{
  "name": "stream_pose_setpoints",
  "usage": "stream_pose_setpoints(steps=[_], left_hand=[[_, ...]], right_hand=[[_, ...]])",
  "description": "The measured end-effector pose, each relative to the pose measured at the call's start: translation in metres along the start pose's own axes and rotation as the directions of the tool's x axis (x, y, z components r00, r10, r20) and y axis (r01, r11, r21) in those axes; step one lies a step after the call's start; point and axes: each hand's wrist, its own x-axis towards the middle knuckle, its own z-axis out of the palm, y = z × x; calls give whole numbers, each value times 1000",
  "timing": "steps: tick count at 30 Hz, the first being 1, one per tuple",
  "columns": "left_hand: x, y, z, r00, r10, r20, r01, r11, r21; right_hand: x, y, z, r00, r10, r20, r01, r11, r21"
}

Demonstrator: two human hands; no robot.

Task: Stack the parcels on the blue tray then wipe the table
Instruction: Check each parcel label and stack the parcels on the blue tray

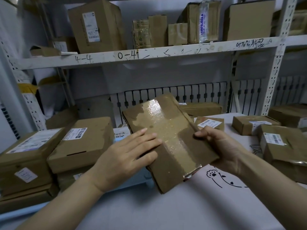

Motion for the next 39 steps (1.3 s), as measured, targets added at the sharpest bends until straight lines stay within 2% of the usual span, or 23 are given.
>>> stream_pose_setpoints(steps=[5,10,19,25,28,31,34,36,37,39], left_hand=[[-1,-1,0,999,-5,32,5,1000,-11],[0,2,1,999,7,34,-7,1000,8],[7,0,-5,995,-20,-93,28,995,92],[9,-3,-6,991,-36,-132,48,995,91],[8,-5,-5,985,-83,-153,93,994,59],[9,-8,-8,970,-194,-145,193,981,-18],[13,-10,-13,920,-371,-129,355,926,-127],[20,-8,-18,842,-524,-127,491,842,-225],[26,-6,-20,770,-628,-111,574,759,-307],[38,-6,-26,574,-818,-8,699,496,-515]], right_hand=[[1,2,-2,997,-19,72,21,999,-37],[2,4,-5,996,-34,81,38,998,-40],[0,4,-9,999,-27,23,27,1000,-4],[-4,2,-7,999,-36,12,35,999,15],[-4,0,-6,998,-64,-20,65,997,46],[1,-2,-8,994,-88,-67,97,985,143],[3,-4,-8,991,-128,-50,134,979,151],[7,-3,-9,985,-154,-76,160,983,87],[8,-2,-9,982,-166,-88,171,984,45],[10,-3,-5,973,-205,-103,200,978,-58]])
